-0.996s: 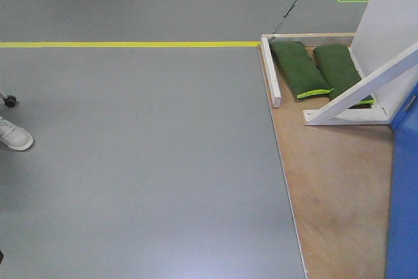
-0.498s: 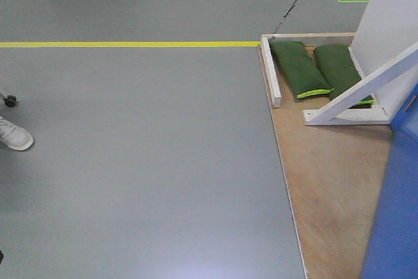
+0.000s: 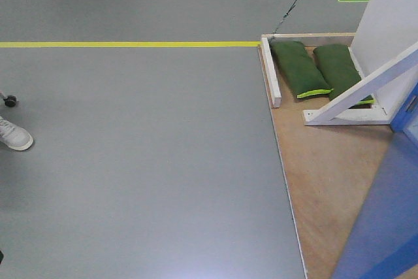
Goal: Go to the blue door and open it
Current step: 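Pull the blue door edge toward the robot with the right gripper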
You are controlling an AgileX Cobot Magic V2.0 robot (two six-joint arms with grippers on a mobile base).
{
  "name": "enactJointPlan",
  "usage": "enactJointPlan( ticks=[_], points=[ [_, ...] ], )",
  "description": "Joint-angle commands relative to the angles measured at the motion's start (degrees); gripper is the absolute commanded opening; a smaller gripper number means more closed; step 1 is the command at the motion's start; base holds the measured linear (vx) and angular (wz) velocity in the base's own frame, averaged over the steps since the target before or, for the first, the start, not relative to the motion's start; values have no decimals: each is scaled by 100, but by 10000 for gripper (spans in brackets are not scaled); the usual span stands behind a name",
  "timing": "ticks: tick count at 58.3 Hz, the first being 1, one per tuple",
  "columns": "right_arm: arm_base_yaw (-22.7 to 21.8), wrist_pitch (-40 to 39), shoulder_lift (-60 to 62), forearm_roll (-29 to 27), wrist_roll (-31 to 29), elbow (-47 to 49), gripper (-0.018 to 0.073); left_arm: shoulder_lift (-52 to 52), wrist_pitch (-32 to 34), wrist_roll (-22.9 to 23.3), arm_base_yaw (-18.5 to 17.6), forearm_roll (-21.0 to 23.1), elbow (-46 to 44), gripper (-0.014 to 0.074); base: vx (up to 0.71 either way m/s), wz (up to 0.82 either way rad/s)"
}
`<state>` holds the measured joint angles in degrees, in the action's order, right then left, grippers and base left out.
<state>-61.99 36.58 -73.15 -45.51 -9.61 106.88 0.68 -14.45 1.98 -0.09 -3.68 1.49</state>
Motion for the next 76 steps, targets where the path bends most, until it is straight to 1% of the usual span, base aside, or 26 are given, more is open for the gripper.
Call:
enactJointPlan(
  ticks=[1,12,17,28,39,43,44,45,71,76],
  points=[
    [335,-55,222,-360,-100,208,12,66,476,20,-36,42,-152,73,0,0],
    [969,213,239,-382,-100,208,12,66,476,20,-36,42,-152,73,0,0],
    [1188,229,239,-386,-100,208,12,66,476,20,-36,42,-152,73,0,0],
    [1860,486,239,-431,-100,208,12,66,476,20,-36,42,-152,73,0,0],
    [2718,574,190,-559,-100,208,12,66,476,20,-36,42,-152,73,0,0],
    [2967,568,174,-573,-100,208,12,66,476,20,-36,42,-152,73,0,0],
    [3294,569,128,-573,-100,208,12,66,476,20,-36,42,-152,73,0,0],
    [3368,563,115,-573,-100,208,12,66,476,20,-36,42,-152,73,0,0],
    [4478,387,-434,-556,-100,208,12,66,476,20,-36,42,-152,73,0,0],
    [4712,243,-577,-533,-100,208,12,66,476,20,-36,42,-152,73,0,0]
  ],
)
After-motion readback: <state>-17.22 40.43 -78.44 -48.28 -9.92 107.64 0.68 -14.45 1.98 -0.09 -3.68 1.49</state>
